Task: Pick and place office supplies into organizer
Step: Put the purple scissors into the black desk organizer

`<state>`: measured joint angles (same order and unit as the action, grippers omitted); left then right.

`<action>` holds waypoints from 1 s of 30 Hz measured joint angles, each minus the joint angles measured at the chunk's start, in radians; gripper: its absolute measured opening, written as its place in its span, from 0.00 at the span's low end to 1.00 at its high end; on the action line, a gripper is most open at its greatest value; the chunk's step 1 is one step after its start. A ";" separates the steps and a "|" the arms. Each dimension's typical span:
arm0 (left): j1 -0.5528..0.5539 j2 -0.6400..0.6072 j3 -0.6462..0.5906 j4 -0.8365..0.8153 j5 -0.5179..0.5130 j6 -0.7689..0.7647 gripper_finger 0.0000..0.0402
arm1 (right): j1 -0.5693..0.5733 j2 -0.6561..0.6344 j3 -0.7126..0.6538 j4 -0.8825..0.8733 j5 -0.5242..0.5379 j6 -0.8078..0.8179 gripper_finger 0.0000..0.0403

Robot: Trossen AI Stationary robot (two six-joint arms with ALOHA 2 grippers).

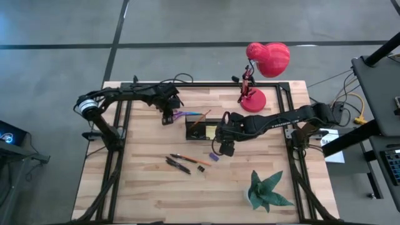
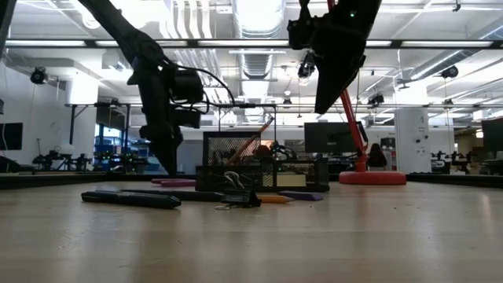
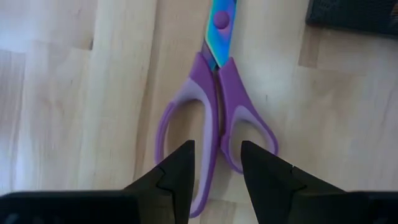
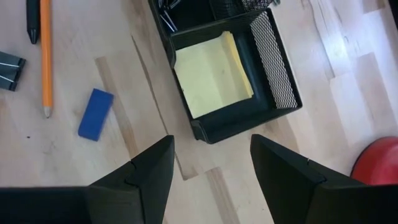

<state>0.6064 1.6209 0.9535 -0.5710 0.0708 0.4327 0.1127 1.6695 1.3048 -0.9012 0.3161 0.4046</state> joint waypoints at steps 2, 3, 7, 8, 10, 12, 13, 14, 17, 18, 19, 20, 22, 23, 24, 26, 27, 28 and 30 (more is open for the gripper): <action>0.000 0.013 -0.006 0.014 0.003 -0.001 0.29 | 0.000 0.000 0.000 0.001 0.000 0.000 0.50; 0.000 0.022 -0.009 0.015 0.004 -0.001 0.29 | 0.000 0.000 0.000 0.000 0.000 0.000 0.50; 0.000 0.072 -0.008 0.021 0.009 -0.005 0.29 | 0.000 0.000 0.000 0.001 0.000 0.000 0.50; 0.000 0.081 -0.008 0.023 0.009 -0.007 0.29 | 0.000 0.000 0.000 0.001 0.000 -0.001 0.50; 0.000 0.098 -0.003 0.022 0.010 -0.009 0.29 | 0.000 0.000 0.000 0.001 0.000 -0.001 0.50; 0.000 0.107 0.000 0.020 0.010 -0.016 0.29 | 0.000 0.000 0.000 0.001 0.000 -0.001 0.50; 0.000 0.109 0.001 0.021 0.011 -0.020 0.29 | 0.000 0.000 0.000 0.001 0.000 -0.001 0.50; 0.000 0.108 0.000 0.022 0.012 -0.022 0.28 | 0.000 0.000 0.000 0.001 0.000 -0.001 0.50; 0.000 0.102 -0.003 0.033 0.014 -0.013 0.24 | 0.000 0.000 0.000 0.001 0.000 -0.003 0.50; 0.000 0.102 -0.003 0.037 0.014 -0.006 0.22 | 0.000 0.000 0.000 0.001 0.000 -0.003 0.50; 0.000 0.102 -0.003 0.040 0.016 0.002 0.19 | 0.000 0.000 0.000 0.001 0.002 -0.004 0.50; 0.000 0.102 -0.004 0.041 0.016 0.013 0.16 | -0.001 0.000 -0.001 0.001 0.006 -0.004 0.50; 0.000 0.102 -0.004 0.043 0.017 0.020 0.13 | 0.000 0.000 -0.002 0.001 0.025 -0.004 0.50; 0.000 0.102 -0.004 0.044 0.016 0.021 0.13 | -0.001 0.000 -0.003 0.001 0.028 -0.004 0.50; 0.000 0.102 -0.005 0.045 0.016 0.021 0.13 | -0.003 0.000 -0.003 0.001 0.028 -0.004 0.50; 0.000 0.102 -0.005 0.050 0.016 0.022 0.13 | -0.006 0.000 -0.003 0.001 0.028 -0.004 0.50; 0.000 0.101 -0.004 0.051 0.013 0.023 0.13 | -0.007 0.000 -0.004 0.001 0.028 -0.004 0.50; -0.001 0.098 -0.004 0.052 0.006 0.023 0.13 | -0.008 0.000 -0.004 0.001 0.028 -0.004 0.50; -0.005 0.085 -0.004 0.058 -0.022 0.028 0.13 | -0.010 0.000 -0.004 0.001 0.029 -0.004 0.50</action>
<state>0.6009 1.7059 0.9497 -0.5132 0.0488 0.4607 0.1032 1.6695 1.3010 -0.9001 0.3447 0.4007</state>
